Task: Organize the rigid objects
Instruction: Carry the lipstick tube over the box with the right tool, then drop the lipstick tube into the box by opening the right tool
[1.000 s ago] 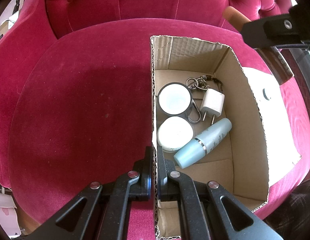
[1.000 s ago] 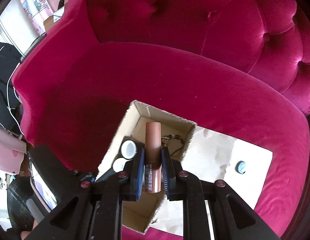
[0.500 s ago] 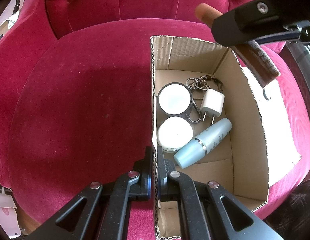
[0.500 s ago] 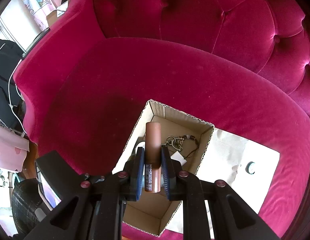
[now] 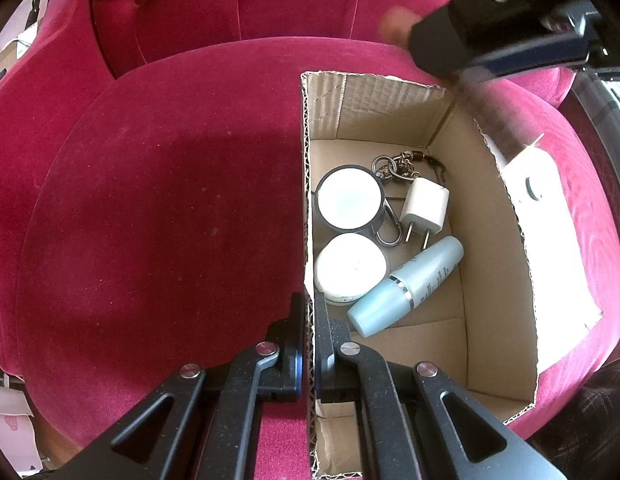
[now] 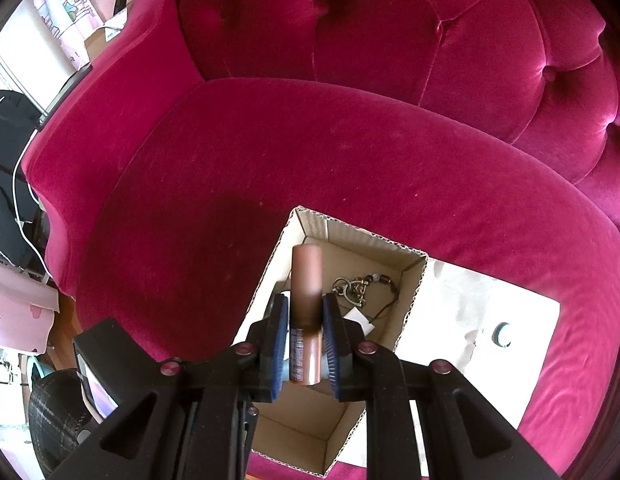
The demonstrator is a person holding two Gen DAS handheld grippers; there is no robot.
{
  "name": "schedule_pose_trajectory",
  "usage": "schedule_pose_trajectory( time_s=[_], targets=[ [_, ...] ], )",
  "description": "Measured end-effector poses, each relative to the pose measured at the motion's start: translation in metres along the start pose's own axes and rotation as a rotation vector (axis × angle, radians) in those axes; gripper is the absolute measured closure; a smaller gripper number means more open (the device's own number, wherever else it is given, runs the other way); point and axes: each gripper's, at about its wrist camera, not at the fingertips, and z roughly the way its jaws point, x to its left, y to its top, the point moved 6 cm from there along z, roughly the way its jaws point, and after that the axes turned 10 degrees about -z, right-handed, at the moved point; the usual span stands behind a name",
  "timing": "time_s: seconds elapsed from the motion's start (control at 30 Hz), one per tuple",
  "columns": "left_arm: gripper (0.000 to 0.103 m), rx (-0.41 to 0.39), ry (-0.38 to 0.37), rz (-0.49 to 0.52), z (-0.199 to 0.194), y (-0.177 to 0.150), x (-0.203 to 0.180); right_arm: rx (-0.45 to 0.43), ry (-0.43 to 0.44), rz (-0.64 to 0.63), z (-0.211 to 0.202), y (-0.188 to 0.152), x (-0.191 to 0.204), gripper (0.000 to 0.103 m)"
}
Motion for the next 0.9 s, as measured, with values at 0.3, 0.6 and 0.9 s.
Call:
schedule_pose_trajectory(
  time_s=[0.3, 0.6, 0.9],
  targets=[
    [0.1, -0.003, 0.001, 0.0, -0.002, -0.001, 0.0, -0.041, -0.056, 0.08, -0.008, 0.005, -0.02, 0.0],
    [0.1, -0.004, 0.005, 0.006, -0.002, -0.001, -0.001, -0.035, -0.074, 0.083, -0.007, 0.002, -0.028, 0.0],
    [0.1, -0.005, 0.005, 0.006, -0.003, -0.002, -0.002, -0.046, -0.095, 0.072, -0.014, 0.002, -0.035, 0.0]
  ],
)
